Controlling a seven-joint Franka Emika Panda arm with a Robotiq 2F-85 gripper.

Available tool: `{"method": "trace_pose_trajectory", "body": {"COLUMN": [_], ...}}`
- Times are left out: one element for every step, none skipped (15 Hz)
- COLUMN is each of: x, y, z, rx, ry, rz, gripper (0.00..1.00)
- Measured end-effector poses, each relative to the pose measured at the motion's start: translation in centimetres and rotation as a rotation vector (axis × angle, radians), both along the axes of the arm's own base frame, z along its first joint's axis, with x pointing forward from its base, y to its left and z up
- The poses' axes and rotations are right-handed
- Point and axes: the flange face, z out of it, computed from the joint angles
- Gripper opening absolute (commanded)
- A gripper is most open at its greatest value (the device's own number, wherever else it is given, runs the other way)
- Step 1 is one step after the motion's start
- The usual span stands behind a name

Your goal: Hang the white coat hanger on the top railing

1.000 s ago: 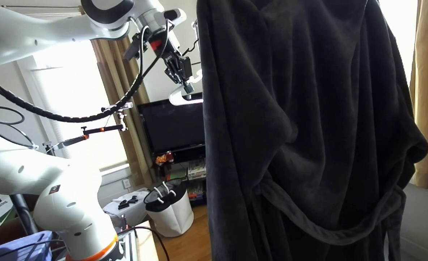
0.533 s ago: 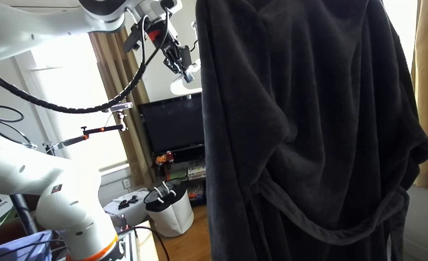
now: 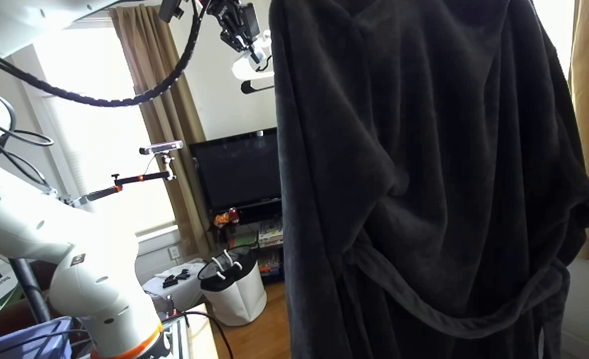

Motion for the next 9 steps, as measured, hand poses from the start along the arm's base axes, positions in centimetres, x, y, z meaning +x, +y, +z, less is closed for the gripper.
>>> {"method": "trace_pose_trajectory", "body": {"x": [0.8, 1.8, 2.9, 4.1, 5.2, 6.3, 7.2, 7.9, 8.5], "y": [-0.2, -0.4, -0.5, -0.5, -0.3, -0.1, 0.2, 0.7, 1.1], "z": [0.7, 1.2, 1.5, 1.7, 1.9, 2.2, 2.7, 3.1, 3.7], "rx": [0.004, 0.007, 0.01, 0.01, 0.009, 0.006, 0.003, 0.001, -0.002], "ry": [0.014, 0.034, 0.056, 0.079, 0.099, 0.112, 0.118, 0.124, 0.129], "rz": [-0.012, -0.022, -0.032, -0.038, -0.041, -0.042, -0.043, -0.041, -0.038], "gripper": [0.01, 0.01, 0.01, 0.01, 0.01, 0.01, 0.01, 0.01, 0.01]}}
